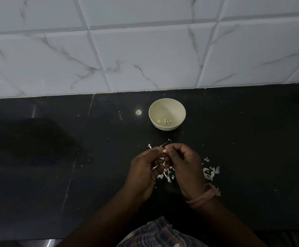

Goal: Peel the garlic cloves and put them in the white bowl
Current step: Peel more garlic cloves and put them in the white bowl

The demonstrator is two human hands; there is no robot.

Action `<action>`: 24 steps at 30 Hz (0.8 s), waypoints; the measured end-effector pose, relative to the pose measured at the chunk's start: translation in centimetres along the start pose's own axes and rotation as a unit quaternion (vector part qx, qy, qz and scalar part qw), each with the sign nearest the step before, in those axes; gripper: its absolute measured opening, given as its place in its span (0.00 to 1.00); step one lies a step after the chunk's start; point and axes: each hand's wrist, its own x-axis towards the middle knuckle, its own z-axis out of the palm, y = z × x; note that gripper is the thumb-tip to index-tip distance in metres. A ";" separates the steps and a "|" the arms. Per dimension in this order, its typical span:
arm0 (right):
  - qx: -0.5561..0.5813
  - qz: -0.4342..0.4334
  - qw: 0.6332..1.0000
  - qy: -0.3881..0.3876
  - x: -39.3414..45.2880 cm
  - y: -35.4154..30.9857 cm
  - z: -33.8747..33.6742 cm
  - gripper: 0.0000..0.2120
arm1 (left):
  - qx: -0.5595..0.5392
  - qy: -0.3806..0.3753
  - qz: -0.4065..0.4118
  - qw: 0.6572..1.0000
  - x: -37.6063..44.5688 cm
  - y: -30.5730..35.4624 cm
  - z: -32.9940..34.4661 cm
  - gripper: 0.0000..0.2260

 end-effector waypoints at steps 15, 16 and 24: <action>0.204 0.034 0.978 -0.036 -0.3 -1.0 -0.1 0.05 | 0.119 0.066 0.042 0.990 1.0 -1.3 -2.0 0.07; 0.217 0.037 0.975 -0.036 -0.3 -1.2 -0.1 0.05 | 0.132 0.074 0.049 0.987 1.0 -1.1 -2.1 0.05; 0.217 0.043 0.975 -0.018 -0.3 -1.8 -0.3 0.07 | 0.230 0.069 0.064 0.969 1.0 -1.0 -2.1 0.10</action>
